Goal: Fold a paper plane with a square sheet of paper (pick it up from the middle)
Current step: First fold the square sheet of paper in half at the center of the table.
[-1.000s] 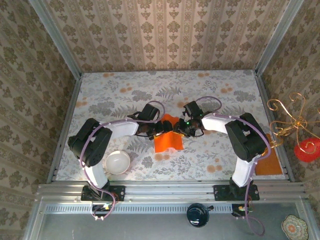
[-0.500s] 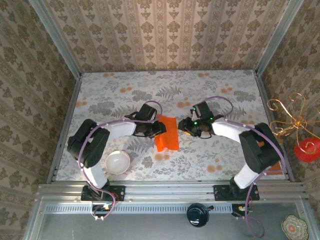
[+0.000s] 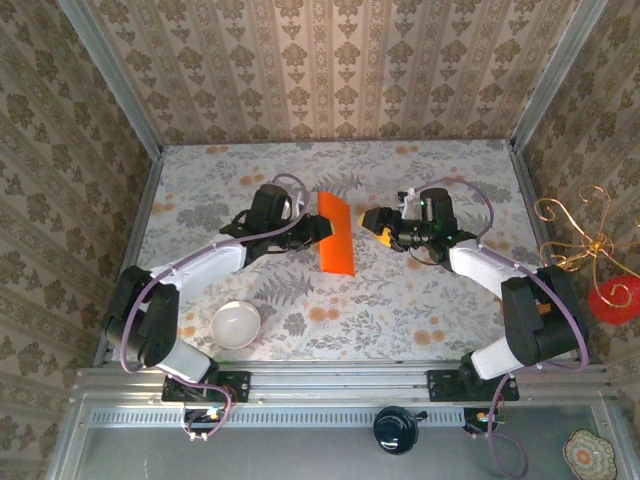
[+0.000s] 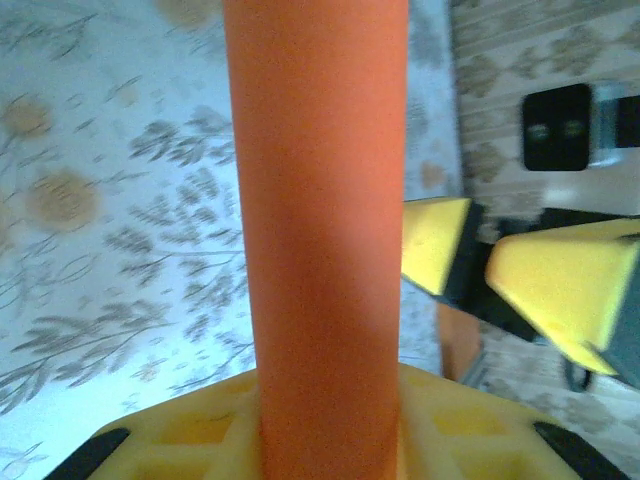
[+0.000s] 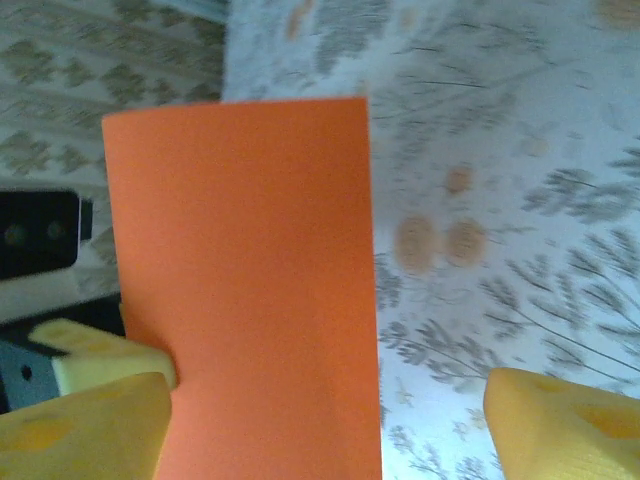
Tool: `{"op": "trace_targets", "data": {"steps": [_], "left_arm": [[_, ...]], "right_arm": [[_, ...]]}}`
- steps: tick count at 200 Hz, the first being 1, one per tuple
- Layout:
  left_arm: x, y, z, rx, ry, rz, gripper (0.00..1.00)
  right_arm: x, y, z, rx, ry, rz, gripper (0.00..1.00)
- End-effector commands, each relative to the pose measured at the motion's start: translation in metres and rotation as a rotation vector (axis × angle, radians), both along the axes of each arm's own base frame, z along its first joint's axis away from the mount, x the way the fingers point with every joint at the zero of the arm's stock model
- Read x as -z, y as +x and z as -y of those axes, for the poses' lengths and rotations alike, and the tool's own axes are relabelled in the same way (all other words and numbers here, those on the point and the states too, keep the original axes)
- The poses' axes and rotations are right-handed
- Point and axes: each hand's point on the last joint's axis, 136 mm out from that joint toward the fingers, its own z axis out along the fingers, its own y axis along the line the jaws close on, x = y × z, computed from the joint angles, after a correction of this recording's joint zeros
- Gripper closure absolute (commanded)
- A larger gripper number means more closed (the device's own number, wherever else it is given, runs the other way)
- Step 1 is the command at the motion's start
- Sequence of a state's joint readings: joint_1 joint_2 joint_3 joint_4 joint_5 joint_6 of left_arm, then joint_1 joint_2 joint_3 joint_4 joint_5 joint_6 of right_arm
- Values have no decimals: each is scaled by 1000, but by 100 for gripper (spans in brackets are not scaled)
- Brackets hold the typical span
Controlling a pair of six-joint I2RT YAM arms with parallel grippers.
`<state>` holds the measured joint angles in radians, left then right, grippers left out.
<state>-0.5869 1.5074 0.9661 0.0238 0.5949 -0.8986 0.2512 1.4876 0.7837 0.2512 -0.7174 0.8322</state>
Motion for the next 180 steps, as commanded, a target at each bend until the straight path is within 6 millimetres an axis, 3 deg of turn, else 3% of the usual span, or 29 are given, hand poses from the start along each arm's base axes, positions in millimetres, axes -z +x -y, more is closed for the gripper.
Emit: {"op": "trace_targets", "data": {"steps": [1, 36, 82, 129, 180], "left_arm": [[-53, -7, 8, 81, -142, 54, 67], [-73, -7, 5, 93, -179, 80, 68], [-67, -5, 3, 83, -186, 62, 69], [-46, -4, -10, 44, -134, 19, 70], [-37, -5, -16, 31, -118, 4, 70]], "right_arm": [[-52, 3, -15, -90, 122, 136, 12], [-60, -2, -28, -152, 172, 149, 6], [-67, -22, -54, -289, 223, 162, 7], [-74, -23, -45, -235, 193, 178, 23], [-65, -24, -35, -192, 118, 158, 47]]}}
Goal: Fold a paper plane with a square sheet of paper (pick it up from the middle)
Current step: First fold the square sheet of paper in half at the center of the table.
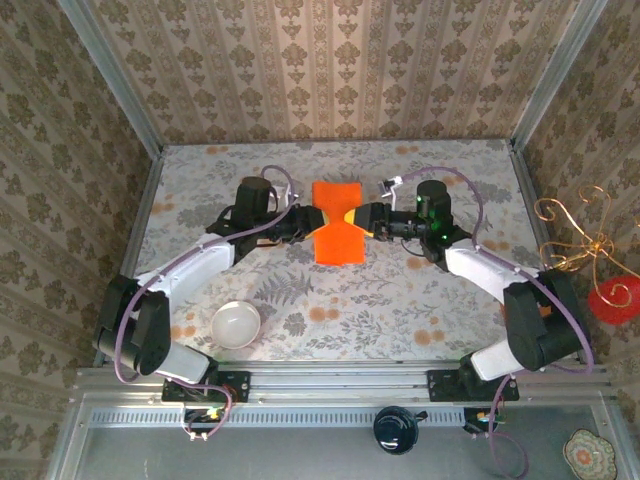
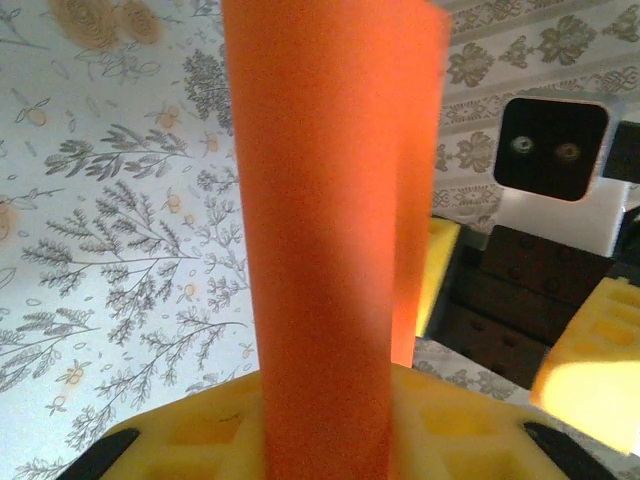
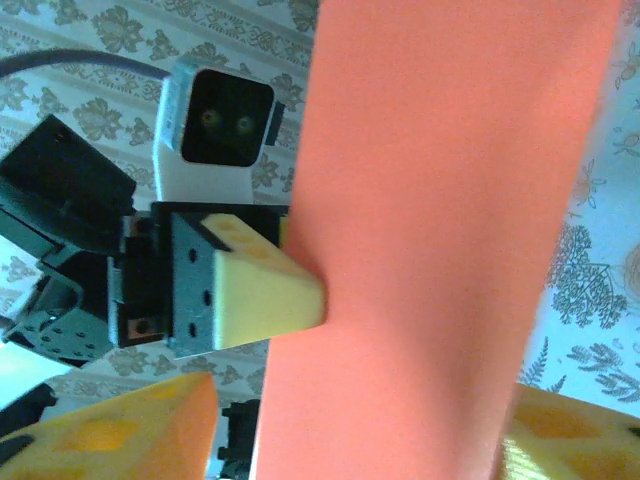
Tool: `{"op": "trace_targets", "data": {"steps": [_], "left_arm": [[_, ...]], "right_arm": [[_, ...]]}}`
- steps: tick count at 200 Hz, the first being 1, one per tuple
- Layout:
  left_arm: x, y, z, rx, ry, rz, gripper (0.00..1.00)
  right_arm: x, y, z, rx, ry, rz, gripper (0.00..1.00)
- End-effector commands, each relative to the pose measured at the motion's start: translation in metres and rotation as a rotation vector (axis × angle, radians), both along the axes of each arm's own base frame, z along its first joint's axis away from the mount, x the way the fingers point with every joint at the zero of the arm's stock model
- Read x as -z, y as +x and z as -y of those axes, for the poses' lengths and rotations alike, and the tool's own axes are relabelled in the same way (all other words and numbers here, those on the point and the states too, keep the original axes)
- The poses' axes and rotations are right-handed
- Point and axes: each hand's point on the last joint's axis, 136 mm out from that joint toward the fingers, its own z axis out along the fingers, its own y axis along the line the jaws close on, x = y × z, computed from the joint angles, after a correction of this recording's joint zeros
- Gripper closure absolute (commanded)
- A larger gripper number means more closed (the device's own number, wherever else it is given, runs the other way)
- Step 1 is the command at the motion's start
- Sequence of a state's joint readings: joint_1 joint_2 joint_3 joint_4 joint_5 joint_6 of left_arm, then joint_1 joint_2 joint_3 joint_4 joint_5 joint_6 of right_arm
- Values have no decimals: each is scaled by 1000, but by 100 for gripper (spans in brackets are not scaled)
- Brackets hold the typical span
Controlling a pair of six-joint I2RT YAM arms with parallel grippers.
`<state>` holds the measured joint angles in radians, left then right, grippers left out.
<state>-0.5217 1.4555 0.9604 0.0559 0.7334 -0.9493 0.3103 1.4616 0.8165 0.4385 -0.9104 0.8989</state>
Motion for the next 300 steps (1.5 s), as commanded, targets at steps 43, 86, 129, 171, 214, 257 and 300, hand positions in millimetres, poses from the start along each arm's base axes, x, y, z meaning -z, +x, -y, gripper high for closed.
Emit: {"op": "trace_targets", "data": {"steps": [43, 86, 129, 171, 214, 257, 300], "left_arm": [[-4, -3, -5, 7, -7, 22, 70], [-3, -1, -11, 0, 7, 29, 60], [24, 11, -48, -147, 178, 45, 11], [37, 31, -95, -309, 235, 80, 0], [40, 31, -98, -315, 225, 89, 0], [58, 20, -89, -274, 212, 41, 0], [90, 3, -75, -214, 264, -31, 1]], "right_arm": [[8, 0, 7, 25, -75, -22, 74], [14, 5, 13, 68, -147, -40, 99], [22, 5, 34, 133, -284, -94, 100], [-1, -13, 69, 198, -451, -99, 100], [-18, -17, 51, 176, -405, -94, 100], [31, -2, 2, 85, -352, -183, 100], [91, 0, -39, 1, -309, -289, 100]]}}
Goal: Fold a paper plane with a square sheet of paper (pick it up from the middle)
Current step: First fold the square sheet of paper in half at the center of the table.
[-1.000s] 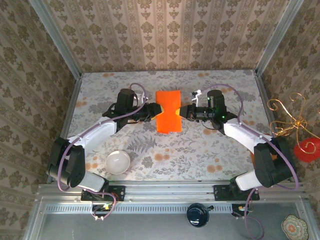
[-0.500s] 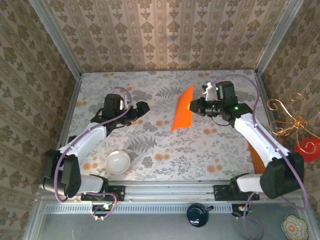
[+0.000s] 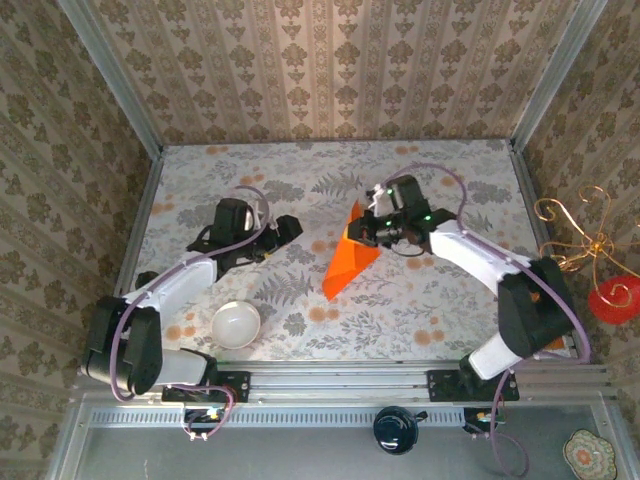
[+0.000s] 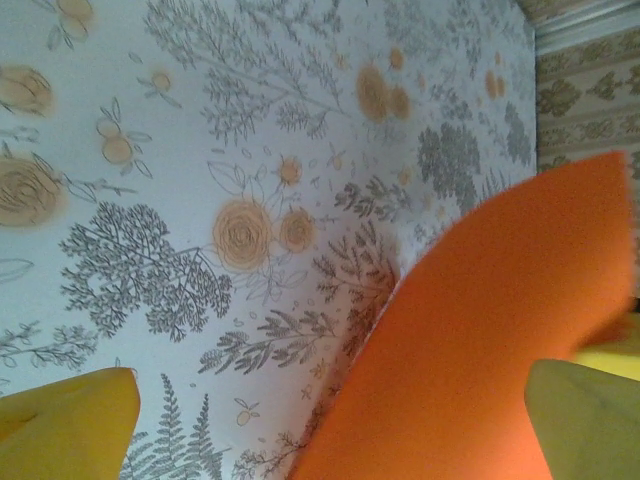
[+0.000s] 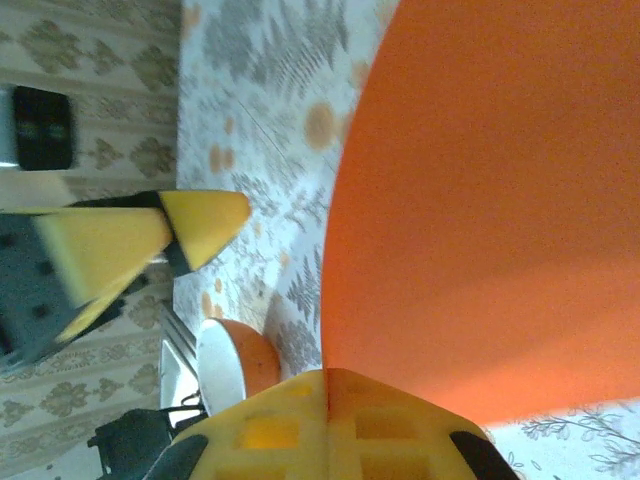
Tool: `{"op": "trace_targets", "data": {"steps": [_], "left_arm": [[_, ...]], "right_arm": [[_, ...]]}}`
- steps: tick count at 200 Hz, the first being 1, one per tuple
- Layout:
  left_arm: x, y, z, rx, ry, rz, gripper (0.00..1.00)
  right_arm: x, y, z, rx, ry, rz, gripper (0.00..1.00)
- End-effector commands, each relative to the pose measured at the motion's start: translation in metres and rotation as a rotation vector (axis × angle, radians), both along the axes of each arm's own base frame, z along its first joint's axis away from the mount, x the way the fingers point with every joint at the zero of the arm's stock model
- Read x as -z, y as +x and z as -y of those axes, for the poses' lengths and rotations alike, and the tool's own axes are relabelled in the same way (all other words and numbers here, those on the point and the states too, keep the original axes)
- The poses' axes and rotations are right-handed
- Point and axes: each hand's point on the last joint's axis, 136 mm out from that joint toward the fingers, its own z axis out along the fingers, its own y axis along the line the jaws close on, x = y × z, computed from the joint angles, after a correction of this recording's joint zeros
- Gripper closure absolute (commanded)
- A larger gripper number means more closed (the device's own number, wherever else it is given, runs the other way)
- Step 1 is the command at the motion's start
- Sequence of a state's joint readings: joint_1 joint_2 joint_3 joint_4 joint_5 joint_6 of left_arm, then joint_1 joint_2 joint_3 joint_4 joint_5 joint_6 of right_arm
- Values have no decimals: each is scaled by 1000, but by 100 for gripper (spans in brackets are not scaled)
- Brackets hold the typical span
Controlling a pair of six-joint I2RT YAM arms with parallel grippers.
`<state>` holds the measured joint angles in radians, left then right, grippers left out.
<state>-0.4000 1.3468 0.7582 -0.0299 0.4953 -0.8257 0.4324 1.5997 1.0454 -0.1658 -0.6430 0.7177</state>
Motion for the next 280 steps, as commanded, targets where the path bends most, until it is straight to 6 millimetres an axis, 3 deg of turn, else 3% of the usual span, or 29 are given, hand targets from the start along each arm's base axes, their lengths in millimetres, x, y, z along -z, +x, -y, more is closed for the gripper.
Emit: {"op": "trace_targets", "data": {"steps": [1, 32, 37, 102, 151, 226, 249, 280], "left_arm": [[18, -10, 9, 40, 16, -41, 1], [36, -17, 11, 44, 43, -88, 6], [38, -24, 20, 75, 48, -90, 7], [62, -45, 56, 167, 92, -149, 16], [67, -44, 67, 165, 103, -157, 19], [46, -32, 33, 27, 56, -99, 17], [46, -34, 33, 41, 67, -103, 17], [55, -40, 37, 82, 130, -123, 17]], "right_arm": [[15, 1, -23, -26, 68, -33, 100], [37, -2, -25, -7, 105, -57, 100], [40, -4, -23, 0, 100, -57, 100], [87, -33, 5, 87, 25, -129, 100], [72, -31, -1, 68, 78, -89, 99], [18, -7, -45, -7, 346, -34, 98], [28, -6, -44, 2, 340, -45, 98], [59, -13, -32, 38, 289, -85, 98]]}}
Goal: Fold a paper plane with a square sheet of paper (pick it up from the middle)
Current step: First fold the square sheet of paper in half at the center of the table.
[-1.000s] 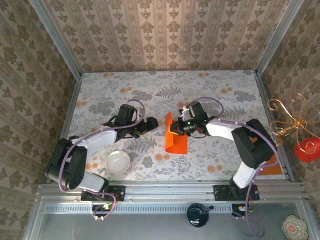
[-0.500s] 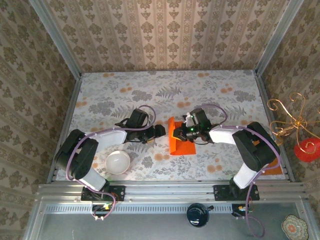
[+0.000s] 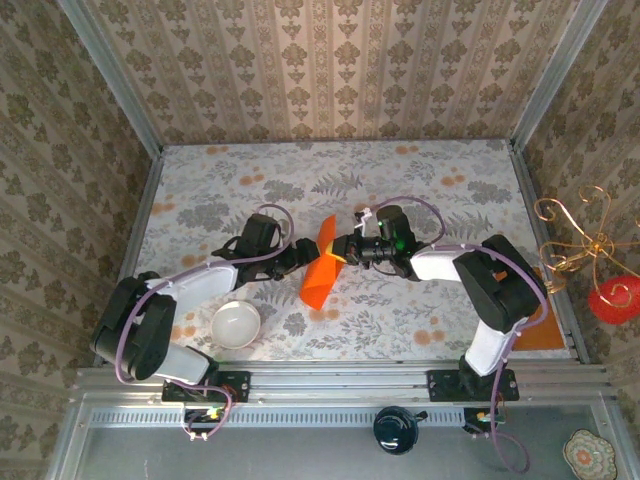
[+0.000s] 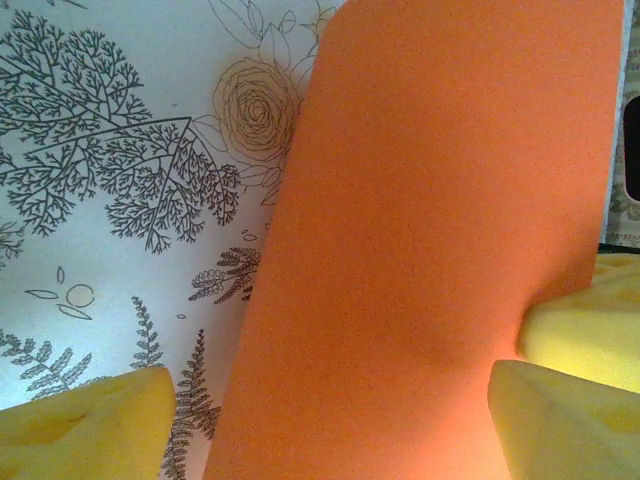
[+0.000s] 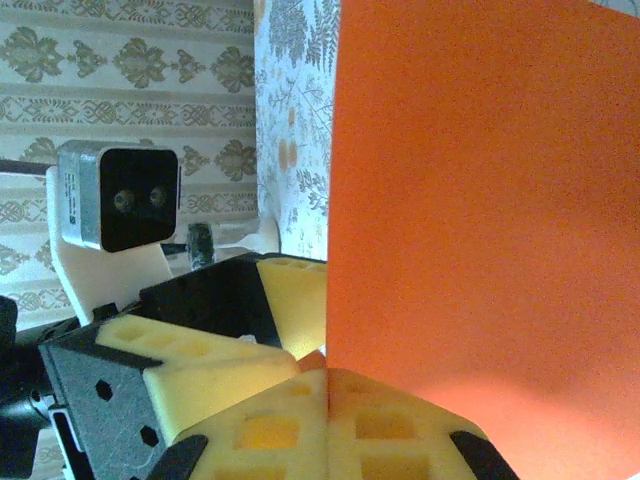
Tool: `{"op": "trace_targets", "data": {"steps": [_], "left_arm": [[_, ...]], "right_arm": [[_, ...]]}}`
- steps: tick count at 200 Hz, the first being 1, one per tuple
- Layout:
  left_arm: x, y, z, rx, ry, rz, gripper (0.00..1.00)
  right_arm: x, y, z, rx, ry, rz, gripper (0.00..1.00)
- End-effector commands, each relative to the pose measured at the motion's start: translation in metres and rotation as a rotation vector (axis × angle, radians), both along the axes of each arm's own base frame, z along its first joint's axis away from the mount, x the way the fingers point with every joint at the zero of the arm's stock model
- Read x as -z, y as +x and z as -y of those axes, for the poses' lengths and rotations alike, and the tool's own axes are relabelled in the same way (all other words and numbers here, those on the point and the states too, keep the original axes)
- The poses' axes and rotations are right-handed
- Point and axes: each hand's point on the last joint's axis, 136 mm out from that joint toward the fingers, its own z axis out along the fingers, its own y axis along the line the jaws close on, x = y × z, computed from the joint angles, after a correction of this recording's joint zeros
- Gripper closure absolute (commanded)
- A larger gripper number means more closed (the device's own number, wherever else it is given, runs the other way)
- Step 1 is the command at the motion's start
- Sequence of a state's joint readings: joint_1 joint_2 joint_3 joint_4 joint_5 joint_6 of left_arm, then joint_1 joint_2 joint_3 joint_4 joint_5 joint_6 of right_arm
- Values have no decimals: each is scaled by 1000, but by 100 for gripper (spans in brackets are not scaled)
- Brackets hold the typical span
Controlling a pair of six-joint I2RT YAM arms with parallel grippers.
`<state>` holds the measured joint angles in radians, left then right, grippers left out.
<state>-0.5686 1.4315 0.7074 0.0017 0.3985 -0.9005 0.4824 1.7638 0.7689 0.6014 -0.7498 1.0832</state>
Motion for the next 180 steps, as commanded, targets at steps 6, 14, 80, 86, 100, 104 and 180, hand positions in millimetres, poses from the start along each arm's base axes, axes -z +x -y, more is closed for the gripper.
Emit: {"op": "trace_targets", "data": {"steps": [6, 14, 80, 86, 100, 104, 180], "left_arm": [[9, -6, 3, 43, 69, -19, 18], [12, -8, 3, 56, 94, -26, 18], [27, -19, 14, 121, 151, -56, 23], [28, -20, 16, 125, 151, -57, 23], [29, -20, 19, 137, 151, -63, 24], [30, -21, 20, 142, 151, -65, 25], [39, -24, 33, 221, 201, -90, 36]], "right_arm": [[26, -10, 7, 5, -19, -48, 98], [32, -12, 10, 10, -31, -58, 98], [71, -30, 30, 67, -119, -111, 98], [74, -32, 31, 68, -125, -115, 98], [75, -34, 32, 68, -126, -121, 98], [75, -34, 32, 67, -125, -122, 98], [65, -30, 21, 46, -88, -132, 97]]}}
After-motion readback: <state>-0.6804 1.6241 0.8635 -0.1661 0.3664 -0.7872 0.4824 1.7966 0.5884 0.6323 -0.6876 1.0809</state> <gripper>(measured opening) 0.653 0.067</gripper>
